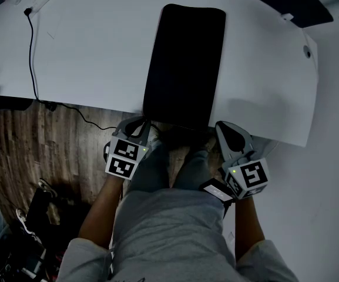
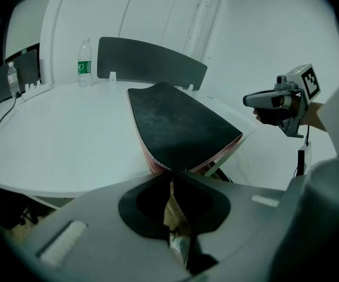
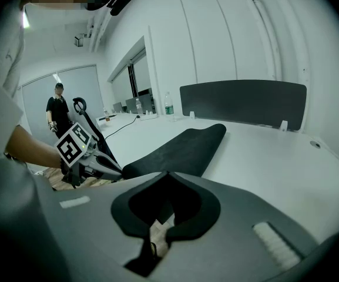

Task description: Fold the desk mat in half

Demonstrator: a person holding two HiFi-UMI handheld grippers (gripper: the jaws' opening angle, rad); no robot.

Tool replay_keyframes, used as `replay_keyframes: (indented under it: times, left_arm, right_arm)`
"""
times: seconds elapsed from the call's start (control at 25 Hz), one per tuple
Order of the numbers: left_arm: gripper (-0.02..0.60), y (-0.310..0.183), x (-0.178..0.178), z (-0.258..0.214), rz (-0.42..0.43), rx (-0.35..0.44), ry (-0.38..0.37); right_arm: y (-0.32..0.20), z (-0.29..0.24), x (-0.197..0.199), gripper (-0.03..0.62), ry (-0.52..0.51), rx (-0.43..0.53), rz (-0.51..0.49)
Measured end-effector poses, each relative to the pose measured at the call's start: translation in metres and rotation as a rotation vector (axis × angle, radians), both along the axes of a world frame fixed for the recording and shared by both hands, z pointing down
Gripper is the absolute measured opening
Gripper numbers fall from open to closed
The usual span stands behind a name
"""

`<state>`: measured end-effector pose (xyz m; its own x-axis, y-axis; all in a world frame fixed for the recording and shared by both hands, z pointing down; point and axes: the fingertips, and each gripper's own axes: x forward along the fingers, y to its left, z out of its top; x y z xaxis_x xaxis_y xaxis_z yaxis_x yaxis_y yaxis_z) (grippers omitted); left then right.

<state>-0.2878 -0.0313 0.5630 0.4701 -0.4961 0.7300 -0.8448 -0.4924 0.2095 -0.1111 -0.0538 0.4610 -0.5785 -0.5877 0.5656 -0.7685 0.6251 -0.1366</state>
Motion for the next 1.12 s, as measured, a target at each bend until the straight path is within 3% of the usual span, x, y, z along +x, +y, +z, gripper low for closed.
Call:
replay_keyframes:
  times: [0.64, 1.12]
  left_arm:
    - [0.02, 0.01, -0.013, 0.004, -0.054, -0.028, -0.014]
    - [0.02, 0.0, -0.004, -0.091, -0.1, 0.139, 0.028]
  right_arm:
    - [-0.001, -0.003, -0.008, 0.008, -0.001, 0.016, -0.04]
    - [-0.024, -0.053, -0.033, 0.007, -0.037, 0.124, -0.193]
